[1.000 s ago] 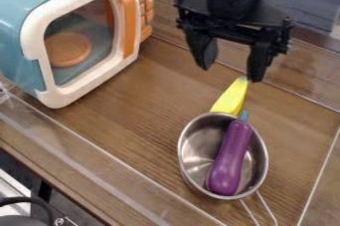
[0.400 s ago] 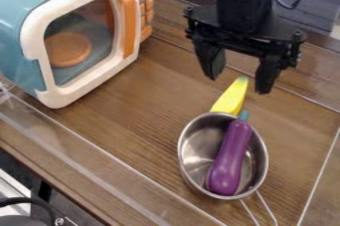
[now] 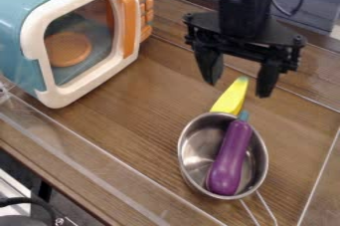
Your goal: Put the eggplant in the silver pot
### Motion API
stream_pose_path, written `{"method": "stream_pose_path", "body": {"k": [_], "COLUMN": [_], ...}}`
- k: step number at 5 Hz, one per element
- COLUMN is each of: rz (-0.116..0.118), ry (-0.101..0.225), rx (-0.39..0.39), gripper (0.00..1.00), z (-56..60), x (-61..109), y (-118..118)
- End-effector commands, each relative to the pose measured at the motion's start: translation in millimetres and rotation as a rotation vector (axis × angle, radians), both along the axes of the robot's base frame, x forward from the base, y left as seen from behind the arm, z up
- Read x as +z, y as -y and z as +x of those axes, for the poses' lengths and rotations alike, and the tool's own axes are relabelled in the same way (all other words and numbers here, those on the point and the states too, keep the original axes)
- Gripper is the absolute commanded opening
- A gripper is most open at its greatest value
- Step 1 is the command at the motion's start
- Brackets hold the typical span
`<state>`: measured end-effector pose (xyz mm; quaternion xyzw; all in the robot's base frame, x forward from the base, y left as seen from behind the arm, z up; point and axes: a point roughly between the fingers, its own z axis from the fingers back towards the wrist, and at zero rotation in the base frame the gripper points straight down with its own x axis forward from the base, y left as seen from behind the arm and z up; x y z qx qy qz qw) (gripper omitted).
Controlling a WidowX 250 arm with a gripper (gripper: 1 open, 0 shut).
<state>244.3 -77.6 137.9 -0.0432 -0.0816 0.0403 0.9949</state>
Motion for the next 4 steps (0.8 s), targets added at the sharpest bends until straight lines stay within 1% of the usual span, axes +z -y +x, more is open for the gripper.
{"method": "stream_pose_path", "body": {"k": [1, 2, 3, 4], "rz": [-0.011, 0.002, 0.014, 0.021], "ry": [0.045, 0.049, 0.041, 0.039], "rx": [0.044, 0.012, -0.014, -0.038], "gripper": [1.0, 1.0, 1.0, 1.0], "z": [8.5, 11.5, 11.7, 13.1], "x": [11.9, 10.8, 7.1, 5.6], "y": [11.4, -1.7, -10.2, -20.1]}}
